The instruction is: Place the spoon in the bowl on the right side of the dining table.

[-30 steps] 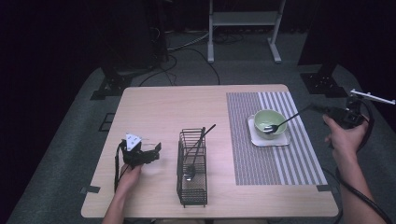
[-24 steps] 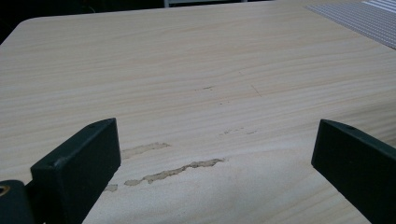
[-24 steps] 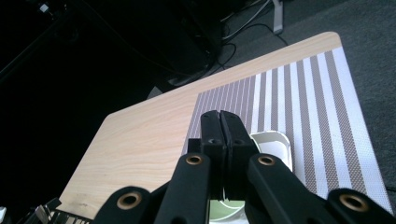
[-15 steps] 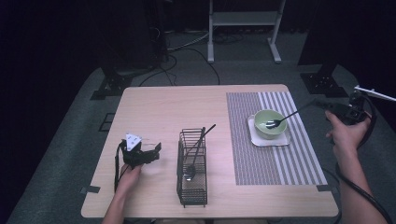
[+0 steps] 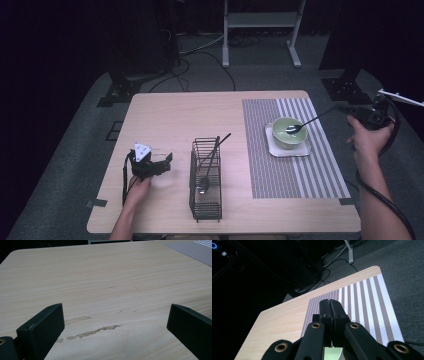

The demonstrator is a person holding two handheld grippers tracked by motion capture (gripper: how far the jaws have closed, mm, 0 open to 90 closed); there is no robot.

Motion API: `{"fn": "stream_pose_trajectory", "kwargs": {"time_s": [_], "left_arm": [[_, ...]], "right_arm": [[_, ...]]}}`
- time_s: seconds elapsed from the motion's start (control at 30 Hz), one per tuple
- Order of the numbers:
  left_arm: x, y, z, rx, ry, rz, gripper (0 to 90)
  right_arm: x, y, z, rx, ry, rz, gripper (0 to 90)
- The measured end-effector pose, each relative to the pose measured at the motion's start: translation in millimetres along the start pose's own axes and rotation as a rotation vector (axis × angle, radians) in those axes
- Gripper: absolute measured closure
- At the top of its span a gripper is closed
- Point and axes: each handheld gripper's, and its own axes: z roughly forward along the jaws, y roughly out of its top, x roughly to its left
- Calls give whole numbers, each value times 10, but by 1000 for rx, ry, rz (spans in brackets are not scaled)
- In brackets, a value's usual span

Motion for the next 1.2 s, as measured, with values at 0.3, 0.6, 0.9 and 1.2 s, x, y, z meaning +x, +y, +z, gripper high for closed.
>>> {"fn": "stream_pose_trajectory", "kwargs": {"time_s": [0.3, 0.6, 0.9, 1.2], "left_arm": [[2, 0, -1, -1, 1, -2, 3], [3, -1, -2, -2, 0, -3, 3], [4, -1, -2, -2, 0, -4, 3], [4, -1, -3, -3, 0, -4, 4]], "right_arm": [[-35, -62, 145, 18, -11, 6, 887], [-82, -106, 249, 33, -7, 11, 887], [-183, -167, 300, 37, -11, 30, 887], [-241, -220, 349, 46, -2, 51, 886]]}}
